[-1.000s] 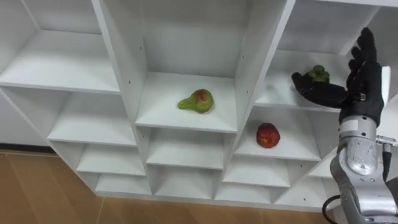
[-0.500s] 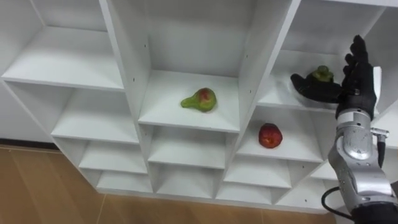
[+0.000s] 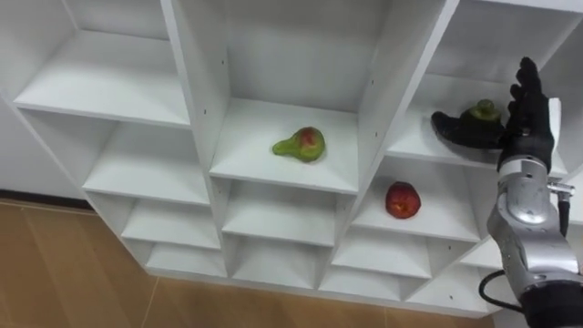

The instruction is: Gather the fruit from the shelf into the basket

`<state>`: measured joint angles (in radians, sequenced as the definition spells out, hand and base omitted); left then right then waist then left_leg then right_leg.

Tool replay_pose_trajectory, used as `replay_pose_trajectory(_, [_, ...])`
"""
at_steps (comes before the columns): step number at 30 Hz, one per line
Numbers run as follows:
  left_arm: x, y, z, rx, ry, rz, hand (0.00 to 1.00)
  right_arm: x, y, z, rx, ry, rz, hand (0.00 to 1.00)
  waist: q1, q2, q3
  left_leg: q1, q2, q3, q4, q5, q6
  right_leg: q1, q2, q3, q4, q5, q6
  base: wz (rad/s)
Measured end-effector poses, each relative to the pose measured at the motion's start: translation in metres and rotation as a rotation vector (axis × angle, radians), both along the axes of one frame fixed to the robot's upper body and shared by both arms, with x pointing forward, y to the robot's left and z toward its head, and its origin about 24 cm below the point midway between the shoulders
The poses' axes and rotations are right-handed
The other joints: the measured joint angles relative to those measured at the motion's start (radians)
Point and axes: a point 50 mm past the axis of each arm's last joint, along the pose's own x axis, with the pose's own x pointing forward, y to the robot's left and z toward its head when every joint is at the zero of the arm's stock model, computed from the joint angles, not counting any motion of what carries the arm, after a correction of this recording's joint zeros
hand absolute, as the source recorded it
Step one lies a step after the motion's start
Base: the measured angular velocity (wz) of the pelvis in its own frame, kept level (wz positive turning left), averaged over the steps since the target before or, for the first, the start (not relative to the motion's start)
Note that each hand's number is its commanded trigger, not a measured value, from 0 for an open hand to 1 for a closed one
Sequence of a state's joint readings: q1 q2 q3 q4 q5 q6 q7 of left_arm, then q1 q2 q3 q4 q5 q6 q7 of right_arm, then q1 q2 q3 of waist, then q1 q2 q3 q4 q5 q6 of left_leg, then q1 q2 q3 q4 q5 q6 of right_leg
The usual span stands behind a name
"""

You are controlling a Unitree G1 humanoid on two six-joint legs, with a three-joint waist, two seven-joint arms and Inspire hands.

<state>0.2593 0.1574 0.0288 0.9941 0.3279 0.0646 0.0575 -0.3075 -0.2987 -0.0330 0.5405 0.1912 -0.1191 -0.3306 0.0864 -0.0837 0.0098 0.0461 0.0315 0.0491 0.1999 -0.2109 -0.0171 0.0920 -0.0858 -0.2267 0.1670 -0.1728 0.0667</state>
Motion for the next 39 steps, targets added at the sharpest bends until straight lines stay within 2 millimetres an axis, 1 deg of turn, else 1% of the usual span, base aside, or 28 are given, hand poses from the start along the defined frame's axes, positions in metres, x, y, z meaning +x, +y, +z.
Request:
replay_pose_trajectory(3, [-0.001, 0.001, 0.000, 0.002, 0.005, 0.002, 1.00, 0.004, -0.003, 0.000, -0.004, 0.015, 0.011, 0.00, 0.001, -0.002, 0.0013, -0.001, 0.000, 0.000, 0.001, 0.001, 0.000, 0.000, -0.001, -0.002, 0.000, 0.000, 0.000, 0.00])
replay_pose_trajectory(9, [-0.001, 0.001, 0.000, 0.002, 0.005, 0.003, 1.00, 0.004, -0.007, -0.002, -0.012, 0.031, 0.026, 0.00, 0.000, -0.003, 0.0016, -0.001, -0.001, 0.001, 0.004, 0.001, 0.000, 0.003, -0.001, -0.004, 0.000, 0.000, 0.000, 0.00])
replay_pose_trajectory(15, [0.001, 0.003, 0.001, 0.005, 0.000, 0.007, 1.00, 0.003, -0.008, -0.007, -0.012, 0.037, 0.040, 0.00, -0.001, -0.001, 0.0016, 0.000, -0.001, -0.004, 0.007, 0.001, 0.000, 0.010, -0.001, -0.012, 0.000, 0.000, 0.000, 0.03])
replay_pose_trajectory(16, [0.001, 0.004, 0.001, 0.006, 0.001, 0.005, 1.00, 0.003, -0.009, -0.008, -0.012, 0.037, 0.042, 0.00, -0.002, 0.002, 0.0028, -0.001, -0.001, -0.004, 0.007, 0.001, 0.000, 0.012, -0.001, -0.014, 0.000, 0.000, 0.000, 0.00])
replay_pose_trajectory(18, [0.001, 0.004, 0.001, 0.006, 0.000, 0.005, 1.00, 0.003, -0.009, -0.008, -0.014, 0.039, 0.047, 0.00, -0.003, 0.002, 0.0025, -0.001, -0.001, -0.005, 0.006, 0.001, 0.000, 0.013, -0.001, -0.017, 0.000, 0.000, 0.000, 0.00])
replay_pose_trajectory(19, [0.000, 0.004, 0.001, 0.006, 0.001, 0.005, 1.00, 0.002, -0.008, -0.008, -0.019, 0.041, 0.051, 0.00, -0.004, 0.006, 0.0043, -0.001, 0.000, -0.005, 0.006, 0.001, 0.000, 0.014, -0.001, -0.017, 0.000, 0.000, 0.000, 0.00])
replay_pose_trajectory(21, [0.000, 0.004, 0.001, 0.006, -0.002, 0.004, 1.00, 0.001, -0.009, -0.011, -0.025, 0.044, 0.050, 0.00, -0.005, 0.007, 0.0041, -0.001, 0.000, -0.006, 0.006, 0.001, 0.000, 0.014, 0.000, -0.017, 0.000, 0.000, 0.000, 0.00])
replay_pose_trajectory(23, [0.002, 0.004, 0.001, 0.007, -0.008, 0.004, 1.00, 0.001, -0.009, -0.011, -0.031, 0.043, 0.053, 0.00, -0.006, 0.009, 0.0028, -0.002, -0.001, -0.007, 0.006, 0.001, 0.000, 0.013, 0.000, -0.017, 0.000, 0.000, 0.000, 0.00])
replay_pose_trajectory(25, [0.004, 0.004, 0.001, 0.006, -0.015, 0.011, 1.00, 0.000, -0.009, -0.012, -0.036, 0.043, 0.054, 0.00, -0.005, 0.014, -0.0025, 0.000, -0.001, -0.008, 0.007, 0.001, 0.000, 0.013, 0.000, -0.018, 0.000, 0.000, 0.000, 0.00])
replay_pose_trajectory(26, [0.005, 0.004, 0.001, 0.007, -0.018, 0.011, 1.00, 0.000, -0.009, -0.013, -0.042, 0.044, 0.054, 0.50, -0.005, 0.016, -0.0038, 0.000, -0.001, -0.009, 0.007, 0.001, 0.000, 0.013, 0.000, -0.019, 0.000, 0.000, -0.001, 0.00])
replay_pose_trajectory(27, [0.008, 0.004, 0.002, 0.009, -0.025, 0.013, 1.00, -0.001, -0.010, -0.013, -0.057, 0.046, 0.057, 0.88, -0.005, 0.019, -0.0056, 0.000, -0.001, -0.011, 0.008, 0.001, 0.000, 0.013, 0.000, -0.020, 0.000, 0.000, -0.001, 0.03])
replay_pose_trajectory(28, [0.010, 0.004, 0.002, 0.008, -0.037, 0.025, 1.00, -0.001, -0.010, -0.014, -0.059, 0.046, 0.058, 1.00, -0.005, 0.021, -0.0078, 0.001, -0.001, -0.012, 0.008, 0.001, -0.001, 0.015, 0.000, -0.021, -0.001, 0.000, -0.001, 0.00])
replay_pose_trajectory(31, [0.018, 0.004, 0.003, 0.005, -0.075, 0.041, 1.00, -0.002, -0.010, -0.014, -0.069, 0.049, 0.056, 1.00, -0.005, 0.023, -0.0086, 0.007, -0.001, -0.013, 0.008, 0.001, -0.001, 0.022, 0.000, -0.022, -0.002, 0.000, -0.001, 0.00])
replay_pose_trajectory(34, [0.021, 0.003, 0.003, -0.003, -0.094, 0.051, 1.00, -0.004, -0.013, -0.017, -0.095, 0.063, 0.035, 1.00, -0.003, 0.023, -0.0077, 0.018, -0.001, -0.013, 0.006, 0.001, -0.001, 0.030, 0.000, -0.021, -0.003, 0.000, -0.001, 0.00])
replay_pose_trajectory(39, [0.025, 0.002, 0.003, -0.007, -0.102, 0.042, 1.00, -0.009, -0.019, -0.019, -0.102, 0.059, -0.011, 1.00, -0.003, 0.020, -0.0096, 0.018, 0.000, -0.013, 0.005, 0.001, -0.001, 0.035, 0.001, -0.019, -0.003, 0.000, -0.001, 0.00])
